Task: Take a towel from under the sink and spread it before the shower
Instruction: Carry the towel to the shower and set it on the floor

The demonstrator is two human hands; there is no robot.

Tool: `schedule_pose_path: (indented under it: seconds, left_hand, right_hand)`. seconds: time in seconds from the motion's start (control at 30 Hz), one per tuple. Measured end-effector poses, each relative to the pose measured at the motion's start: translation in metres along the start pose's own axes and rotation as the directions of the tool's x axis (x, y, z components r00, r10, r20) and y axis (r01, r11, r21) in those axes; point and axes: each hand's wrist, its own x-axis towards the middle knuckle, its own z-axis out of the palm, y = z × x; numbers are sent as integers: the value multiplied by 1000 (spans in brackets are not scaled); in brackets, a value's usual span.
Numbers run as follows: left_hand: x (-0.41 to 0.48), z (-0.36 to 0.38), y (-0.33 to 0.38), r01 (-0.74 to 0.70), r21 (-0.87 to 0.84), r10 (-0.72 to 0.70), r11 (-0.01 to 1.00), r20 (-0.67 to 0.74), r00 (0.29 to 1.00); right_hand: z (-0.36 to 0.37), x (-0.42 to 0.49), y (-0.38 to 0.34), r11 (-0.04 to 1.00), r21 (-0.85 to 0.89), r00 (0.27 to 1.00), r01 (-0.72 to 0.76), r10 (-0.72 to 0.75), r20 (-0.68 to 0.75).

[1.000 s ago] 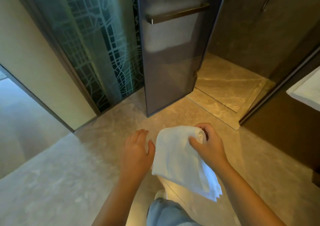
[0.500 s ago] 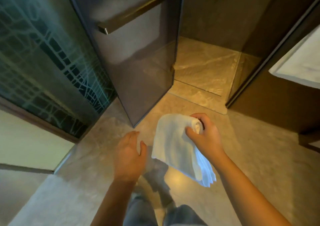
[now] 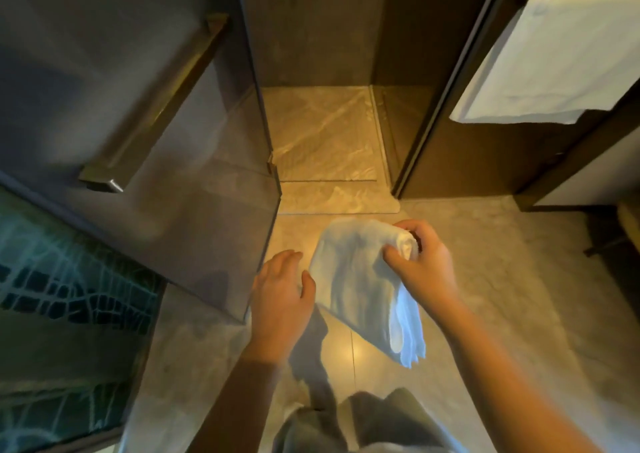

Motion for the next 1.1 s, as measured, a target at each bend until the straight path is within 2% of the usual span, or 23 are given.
schedule_pose_path:
  seconds: [0.23,0.43,0.53,0.67,0.93,1.1]
  left_hand:
    - [73,28,-5,-54,-19,55,998,51,997]
    - [130,56,-2,-84,-10,83,996,-87,993]
    - [156,74,-8,-45,-5,45,999,-16,999]
    - [185,108,-31,-60,47,61,997,-4,998]
    - [242,229,-116,-42,39,37,998,114,993]
    - [281,322,-179,-72,66,64,995,122,991]
  right_hand:
    - [19,61,-3,1000,-9,999,-22,22,-42]
    - [33,125,22,1000,-1,1000,-18,18,13]
    - [47,156,40,999,12,998,-30,30,51]
    - [75,198,68,999,-5,996,-53,54,78]
    - [165,267,169,995,-4,992,-98,98,81]
    - [225,312,252,993,49,994,-106,104,42]
